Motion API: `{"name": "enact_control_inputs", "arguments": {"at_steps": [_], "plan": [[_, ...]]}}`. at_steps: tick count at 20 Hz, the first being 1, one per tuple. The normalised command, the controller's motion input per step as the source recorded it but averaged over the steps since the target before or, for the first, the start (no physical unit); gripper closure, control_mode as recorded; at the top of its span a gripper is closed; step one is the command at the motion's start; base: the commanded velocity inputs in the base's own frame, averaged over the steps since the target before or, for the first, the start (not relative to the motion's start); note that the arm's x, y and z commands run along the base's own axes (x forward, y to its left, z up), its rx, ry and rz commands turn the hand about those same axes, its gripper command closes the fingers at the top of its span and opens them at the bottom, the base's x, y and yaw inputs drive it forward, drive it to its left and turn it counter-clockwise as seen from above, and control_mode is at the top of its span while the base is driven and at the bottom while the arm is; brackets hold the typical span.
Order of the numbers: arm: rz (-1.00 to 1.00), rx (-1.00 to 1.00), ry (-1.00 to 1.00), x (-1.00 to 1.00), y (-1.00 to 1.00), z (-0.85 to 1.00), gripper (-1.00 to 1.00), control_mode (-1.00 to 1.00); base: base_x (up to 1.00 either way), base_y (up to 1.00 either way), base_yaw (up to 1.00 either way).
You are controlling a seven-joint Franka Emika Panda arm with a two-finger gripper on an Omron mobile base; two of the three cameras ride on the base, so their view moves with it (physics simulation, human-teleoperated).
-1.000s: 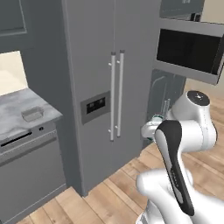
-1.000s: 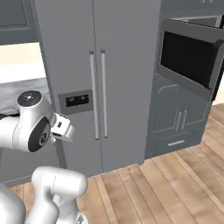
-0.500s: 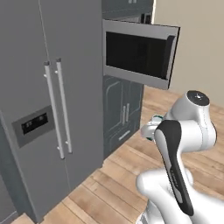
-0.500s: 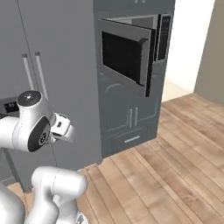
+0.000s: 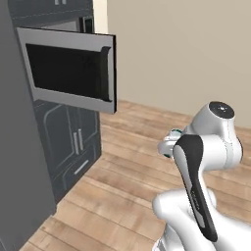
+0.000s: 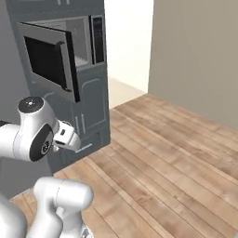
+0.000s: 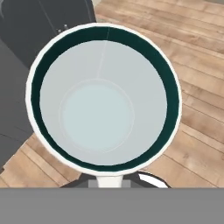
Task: Pick the mug from the counter and place it inside the microwave. Then close the microwave.
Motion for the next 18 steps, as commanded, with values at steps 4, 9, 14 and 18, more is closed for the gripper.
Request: {"name": "enact_control_inputs", "arguments": {"at_steps": [4, 9, 14, 18], "plan": [[0.0, 0.0, 0.0, 0.0, 0.0, 0.0, 1.0, 1.0, 0.64, -1.0, -0.12], [0.0, 0.0, 0.0, 0.0, 0.0, 0.0, 1.0, 1.0, 0.76, -0.8, 0.12], [0.0, 0.0, 0.0, 0.0, 0.0, 0.0, 1.0, 1.0, 0.82, -0.73, 0.24], [0.0, 0.0, 0.0, 0.0, 0.0, 0.0, 1.0, 1.0, 0.86, -0.79, 0.03]]}}
